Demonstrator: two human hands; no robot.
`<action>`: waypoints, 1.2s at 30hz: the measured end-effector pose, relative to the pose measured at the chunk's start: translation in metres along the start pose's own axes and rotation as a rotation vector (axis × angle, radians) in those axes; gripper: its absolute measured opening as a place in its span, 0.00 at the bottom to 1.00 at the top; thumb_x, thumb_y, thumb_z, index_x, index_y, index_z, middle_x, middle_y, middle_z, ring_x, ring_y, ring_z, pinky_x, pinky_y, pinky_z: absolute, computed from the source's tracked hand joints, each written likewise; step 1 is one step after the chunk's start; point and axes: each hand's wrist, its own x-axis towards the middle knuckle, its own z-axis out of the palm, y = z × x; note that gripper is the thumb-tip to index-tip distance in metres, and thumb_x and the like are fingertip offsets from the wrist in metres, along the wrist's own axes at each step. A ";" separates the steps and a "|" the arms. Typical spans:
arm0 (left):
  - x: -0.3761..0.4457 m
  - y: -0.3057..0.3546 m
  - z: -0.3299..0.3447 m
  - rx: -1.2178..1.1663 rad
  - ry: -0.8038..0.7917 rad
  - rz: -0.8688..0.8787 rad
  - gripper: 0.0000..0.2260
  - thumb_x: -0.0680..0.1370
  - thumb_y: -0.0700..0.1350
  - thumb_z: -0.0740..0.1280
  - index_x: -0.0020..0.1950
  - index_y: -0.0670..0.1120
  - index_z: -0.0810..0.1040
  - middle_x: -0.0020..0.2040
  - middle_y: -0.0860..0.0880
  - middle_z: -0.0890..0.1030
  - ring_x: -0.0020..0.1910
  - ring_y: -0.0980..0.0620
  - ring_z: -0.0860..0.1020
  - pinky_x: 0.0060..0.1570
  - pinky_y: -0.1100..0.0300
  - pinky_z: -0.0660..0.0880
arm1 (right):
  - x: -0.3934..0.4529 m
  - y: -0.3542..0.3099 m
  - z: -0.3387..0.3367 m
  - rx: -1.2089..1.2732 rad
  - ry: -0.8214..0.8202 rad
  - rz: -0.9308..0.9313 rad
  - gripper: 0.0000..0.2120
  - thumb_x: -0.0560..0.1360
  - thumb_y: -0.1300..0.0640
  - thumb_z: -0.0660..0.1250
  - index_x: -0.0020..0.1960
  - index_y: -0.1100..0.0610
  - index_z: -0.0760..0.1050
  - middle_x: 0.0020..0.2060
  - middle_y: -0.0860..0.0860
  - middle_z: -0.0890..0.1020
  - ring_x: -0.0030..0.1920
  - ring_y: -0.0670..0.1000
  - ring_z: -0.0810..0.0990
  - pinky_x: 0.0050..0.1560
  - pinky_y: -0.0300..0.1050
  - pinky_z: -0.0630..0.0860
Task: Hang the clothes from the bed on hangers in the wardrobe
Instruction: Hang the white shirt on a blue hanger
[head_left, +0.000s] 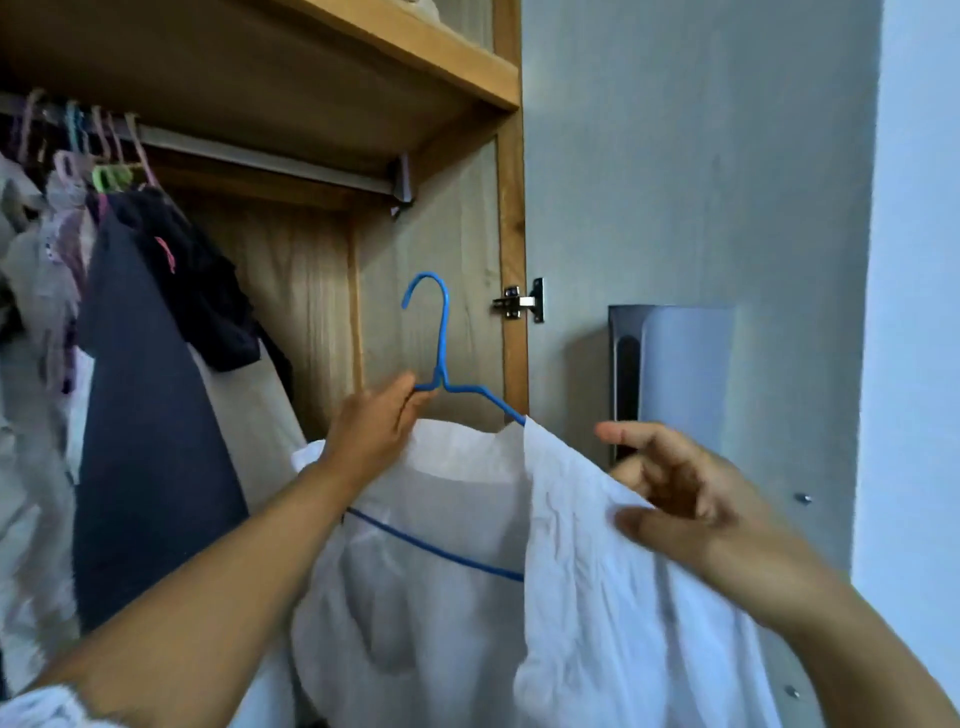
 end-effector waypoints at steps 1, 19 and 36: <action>-0.010 0.008 0.003 -0.021 0.001 0.036 0.16 0.76 0.59 0.54 0.40 0.47 0.67 0.32 0.40 0.78 0.31 0.38 0.76 0.30 0.56 0.66 | -0.008 -0.003 -0.007 -0.098 -0.034 0.038 0.21 0.65 0.57 0.72 0.57 0.48 0.75 0.41 0.50 0.81 0.42 0.48 0.79 0.43 0.32 0.73; -0.148 0.239 0.081 -0.864 -0.225 0.285 0.16 0.74 0.54 0.64 0.40 0.43 0.81 0.31 0.52 0.73 0.27 0.51 0.70 0.27 0.53 0.71 | -0.237 0.002 -0.022 -0.646 0.942 0.467 0.06 0.65 0.50 0.73 0.36 0.52 0.80 0.29 0.56 0.77 0.30 0.46 0.72 0.31 0.39 0.68; -0.239 0.476 0.009 -1.541 -0.455 0.789 0.19 0.73 0.45 0.69 0.63 0.42 0.75 0.56 0.44 0.79 0.54 0.45 0.77 0.50 0.54 0.75 | -0.405 -0.146 0.084 -1.189 1.882 0.690 0.12 0.68 0.64 0.73 0.39 0.46 0.81 0.28 0.44 0.80 0.28 0.42 0.74 0.29 0.32 0.69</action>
